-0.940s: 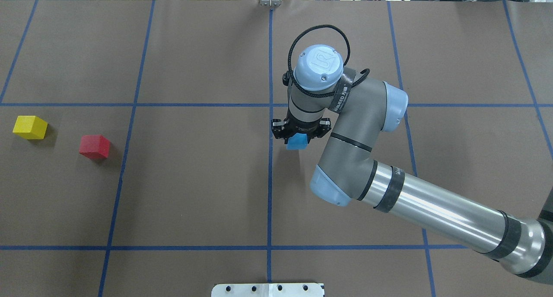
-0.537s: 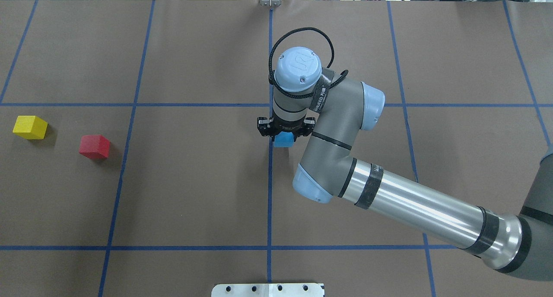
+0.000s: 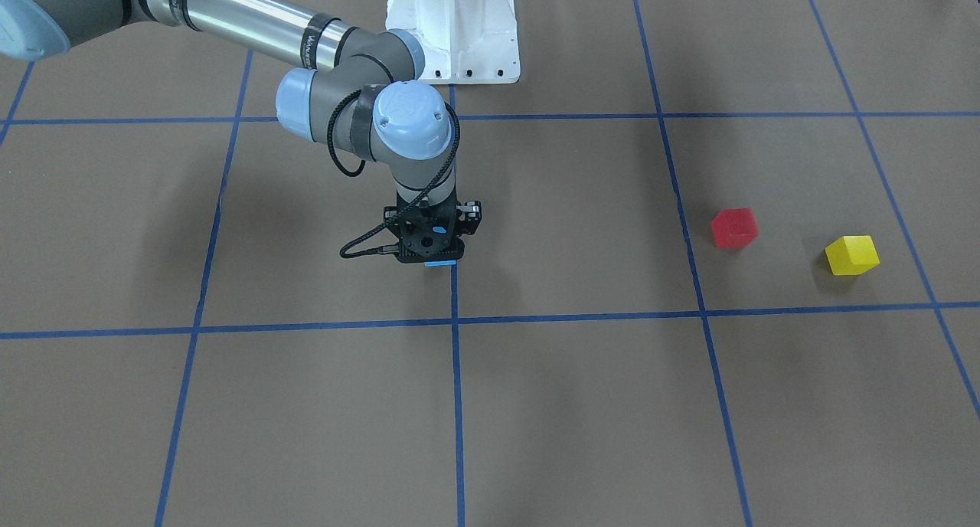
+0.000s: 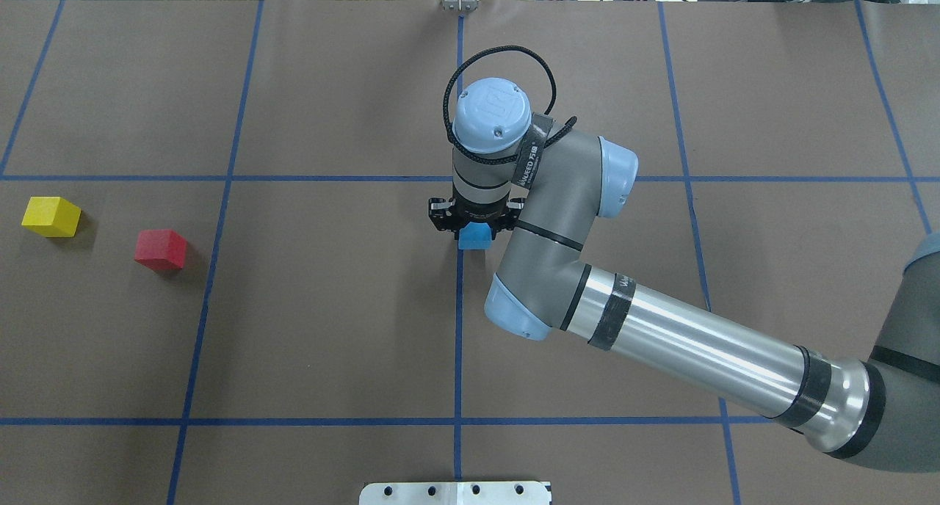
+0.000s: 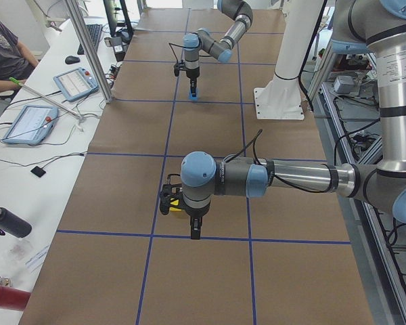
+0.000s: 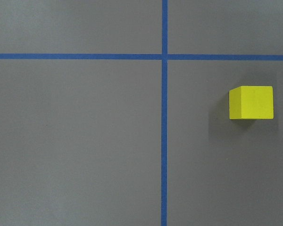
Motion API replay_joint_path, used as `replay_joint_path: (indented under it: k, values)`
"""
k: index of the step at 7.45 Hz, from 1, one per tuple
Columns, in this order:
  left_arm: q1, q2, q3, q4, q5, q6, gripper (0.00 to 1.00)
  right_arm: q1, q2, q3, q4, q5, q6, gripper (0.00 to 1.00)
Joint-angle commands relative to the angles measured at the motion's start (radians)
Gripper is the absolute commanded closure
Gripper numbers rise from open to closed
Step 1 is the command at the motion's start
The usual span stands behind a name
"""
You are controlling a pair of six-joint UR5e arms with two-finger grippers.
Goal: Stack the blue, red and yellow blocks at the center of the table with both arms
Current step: 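Lower the blue cube onto the center grid crossing and open the right gripper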
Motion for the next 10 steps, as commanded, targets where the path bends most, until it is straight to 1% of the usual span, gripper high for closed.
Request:
replay_joint_path:
  k: [1,3,4,9,10]
  values:
    - [0.001,0.000,0.000,0.001,0.000,0.000,0.00,-0.003,0.006,-0.014,0.001,0.001,-0.001,1.00]
    - [0.000,0.000,0.000,0.001,0.000,0.000,0.00,-0.007,0.026,-0.040,0.001,0.001,-0.001,1.00]
    - [0.001,0.000,0.000,0.001,0.000,0.000,0.00,-0.009,0.026,-0.044,0.023,0.001,-0.001,1.00]
    - [0.000,0.000,0.000,0.001,0.000,0.000,0.00,-0.010,0.040,-0.079,0.056,0.001,0.010,1.00]
    - [0.000,0.000,0.000,0.001,0.000,0.000,0.00,-0.010,0.051,-0.094,0.056,0.001,0.011,0.83]
